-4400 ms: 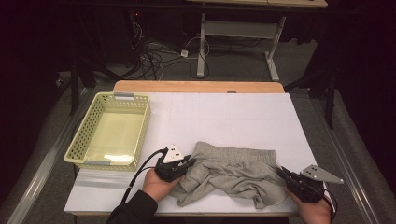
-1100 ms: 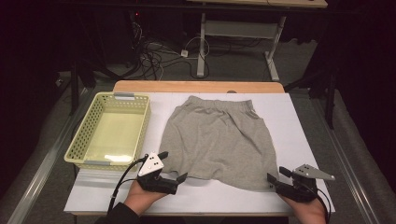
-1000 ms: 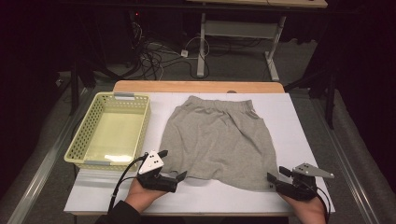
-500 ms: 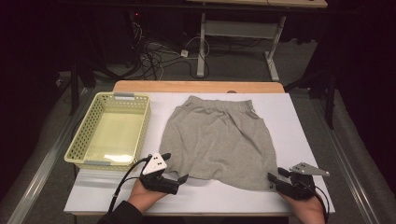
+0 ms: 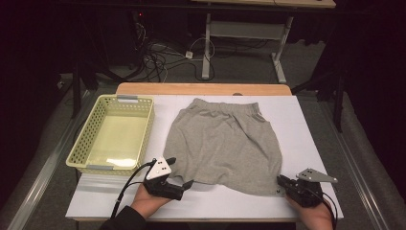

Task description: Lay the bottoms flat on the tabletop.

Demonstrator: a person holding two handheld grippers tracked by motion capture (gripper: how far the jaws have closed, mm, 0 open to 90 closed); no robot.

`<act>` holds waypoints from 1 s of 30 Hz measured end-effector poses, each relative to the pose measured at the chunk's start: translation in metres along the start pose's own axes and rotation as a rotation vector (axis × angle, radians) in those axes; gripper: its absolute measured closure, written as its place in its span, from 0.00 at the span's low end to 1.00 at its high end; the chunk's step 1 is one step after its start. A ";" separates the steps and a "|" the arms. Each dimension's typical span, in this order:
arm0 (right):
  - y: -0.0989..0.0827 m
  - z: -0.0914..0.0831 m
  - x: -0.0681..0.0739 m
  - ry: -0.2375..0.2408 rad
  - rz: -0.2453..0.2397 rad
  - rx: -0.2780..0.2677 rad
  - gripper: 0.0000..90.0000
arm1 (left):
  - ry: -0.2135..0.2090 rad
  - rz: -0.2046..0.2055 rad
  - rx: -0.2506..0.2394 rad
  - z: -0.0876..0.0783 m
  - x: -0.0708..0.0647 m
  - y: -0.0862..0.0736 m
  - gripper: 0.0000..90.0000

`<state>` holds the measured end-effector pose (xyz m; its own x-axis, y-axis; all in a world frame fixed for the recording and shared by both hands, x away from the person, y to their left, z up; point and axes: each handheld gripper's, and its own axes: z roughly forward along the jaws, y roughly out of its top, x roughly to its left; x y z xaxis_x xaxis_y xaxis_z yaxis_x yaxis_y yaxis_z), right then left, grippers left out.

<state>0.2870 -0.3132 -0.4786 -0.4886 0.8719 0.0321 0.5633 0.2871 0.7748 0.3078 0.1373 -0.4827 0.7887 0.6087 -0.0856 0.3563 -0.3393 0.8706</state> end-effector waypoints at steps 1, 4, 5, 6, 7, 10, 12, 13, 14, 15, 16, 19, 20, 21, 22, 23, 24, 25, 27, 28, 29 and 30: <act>0.000 -0.001 0.000 0.001 0.002 -0.005 0.95 | -0.001 0.001 0.000 0.000 0.000 0.000 0.01; -0.001 -0.003 -0.002 0.004 -0.002 -0.023 0.96 | 0.000 0.003 0.001 0.000 0.000 0.000 0.01; -0.001 -0.004 -0.004 0.000 0.004 -0.027 0.97 | 0.001 0.002 0.001 0.000 0.000 0.000 0.01; -0.002 -0.006 -0.006 0.002 0.009 -0.031 0.97 | 0.000 0.003 0.001 0.000 0.000 0.000 0.01; -0.003 -0.007 -0.008 0.001 0.017 -0.037 0.97 | 0.000 0.003 0.001 0.000 0.000 0.000 0.01; -0.005 -0.013 -0.015 -0.012 0.032 -0.053 0.98 | 0.000 0.004 0.001 0.000 0.000 0.000 0.01; -0.006 -0.018 -0.020 -0.025 0.042 -0.064 0.98 | -0.001 0.004 0.001 0.000 0.000 0.000 0.01; -0.006 -0.021 -0.023 -0.036 0.045 -0.070 0.98 | -0.001 0.004 0.001 0.000 0.000 0.000 0.01; -0.007 -0.023 -0.026 -0.052 0.046 -0.076 0.98 | -0.001 0.004 0.001 0.000 0.000 0.000 0.01; -0.007 -0.025 -0.029 -0.060 0.052 -0.081 0.98 | -0.001 0.003 0.000 0.000 0.000 0.000 0.01; -0.008 -0.027 -0.033 -0.066 0.061 -0.087 0.98 | 0.000 0.002 0.000 0.000 0.000 0.000 0.01; -0.010 -0.032 -0.042 -0.088 0.076 -0.101 0.98 | 0.002 -0.003 -0.003 0.000 0.000 0.000 0.01; -0.010 -0.035 -0.046 -0.099 0.076 -0.105 0.98 | -0.003 -0.015 0.008 -0.002 0.001 0.002 0.01; -0.010 -0.036 -0.048 -0.108 0.075 -0.104 0.98 | 0.006 -0.018 0.017 -0.006 0.002 0.003 0.01; -0.011 -0.038 -0.051 -0.124 0.068 -0.100 0.98 | 0.016 -0.017 0.029 -0.010 0.002 0.003 0.01; -0.013 -0.040 -0.053 -0.131 0.075 -0.100 0.98 | 0.024 -0.013 0.034 -0.016 0.002 0.003 0.02; -0.015 -0.041 -0.056 -0.133 0.085 -0.102 0.98 | 0.037 -0.010 0.040 -0.023 0.003 0.002 0.05; -0.017 -0.043 -0.059 -0.138 0.093 -0.104 0.98 | 0.043 -0.004 0.039 -0.030 0.004 0.000 0.09; -0.022 -0.047 -0.065 -0.149 0.114 -0.113 0.98 | 0.070 -0.001 0.041 -0.040 0.006 -0.004 0.23; -0.023 -0.049 -0.068 -0.151 0.125 -0.116 0.98 | 0.082 -0.010 0.058 -0.042 0.008 -0.007 0.30; -0.025 -0.049 -0.070 -0.152 0.131 -0.117 0.98 | 0.097 -0.019 0.089 -0.042 0.009 -0.009 0.35; -0.026 -0.049 -0.071 -0.146 0.136 -0.112 0.98 | 0.116 -0.026 0.125 -0.040 0.011 -0.012 0.40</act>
<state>0.2744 -0.4019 -0.4702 -0.3070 0.9501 0.0555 0.5354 0.1242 0.8354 0.2922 0.1760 -0.4746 0.7177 0.6949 -0.0444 0.4411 -0.4043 0.8012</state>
